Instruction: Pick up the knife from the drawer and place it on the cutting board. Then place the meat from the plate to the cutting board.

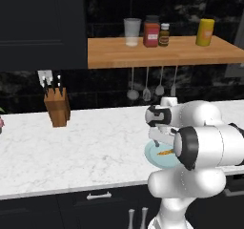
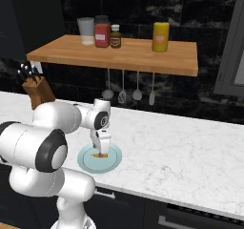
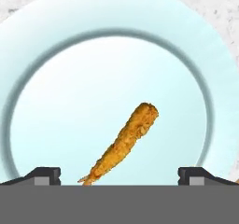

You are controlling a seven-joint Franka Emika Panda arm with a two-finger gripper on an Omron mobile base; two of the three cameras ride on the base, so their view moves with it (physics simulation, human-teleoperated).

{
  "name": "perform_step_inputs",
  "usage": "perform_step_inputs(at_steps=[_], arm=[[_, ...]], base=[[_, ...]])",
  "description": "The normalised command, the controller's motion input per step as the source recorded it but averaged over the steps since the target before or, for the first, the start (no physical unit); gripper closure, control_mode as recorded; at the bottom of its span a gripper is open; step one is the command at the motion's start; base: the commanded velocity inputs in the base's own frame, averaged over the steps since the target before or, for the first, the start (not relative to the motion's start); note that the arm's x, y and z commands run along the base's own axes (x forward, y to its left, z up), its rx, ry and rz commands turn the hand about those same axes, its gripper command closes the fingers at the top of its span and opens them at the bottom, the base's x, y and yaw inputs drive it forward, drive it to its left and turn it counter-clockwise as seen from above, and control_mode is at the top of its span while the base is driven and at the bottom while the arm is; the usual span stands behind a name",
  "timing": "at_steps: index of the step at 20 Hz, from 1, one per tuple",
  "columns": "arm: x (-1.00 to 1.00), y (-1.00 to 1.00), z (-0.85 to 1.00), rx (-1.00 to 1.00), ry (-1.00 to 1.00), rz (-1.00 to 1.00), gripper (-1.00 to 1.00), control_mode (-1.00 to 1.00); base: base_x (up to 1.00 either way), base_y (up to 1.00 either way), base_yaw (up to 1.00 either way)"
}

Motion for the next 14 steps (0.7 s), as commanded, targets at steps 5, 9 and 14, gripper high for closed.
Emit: perform_step_inputs(at_steps=[5,9,14], arm=[[0.0,-0.05,-0.15,0.0,0.0,-0.13,-1.0,-1.0],[0.0,-0.02,-0.19,0.0,0.0,-0.12,-1.0,-1.0],[0.01,0.0,-0.14,-0.01,0.0,-0.07,-1.0,-1.0]], base=[[0.0,0.0,0.0],[0.0,0.0,0.0],[0.0,0.0,0.0]])
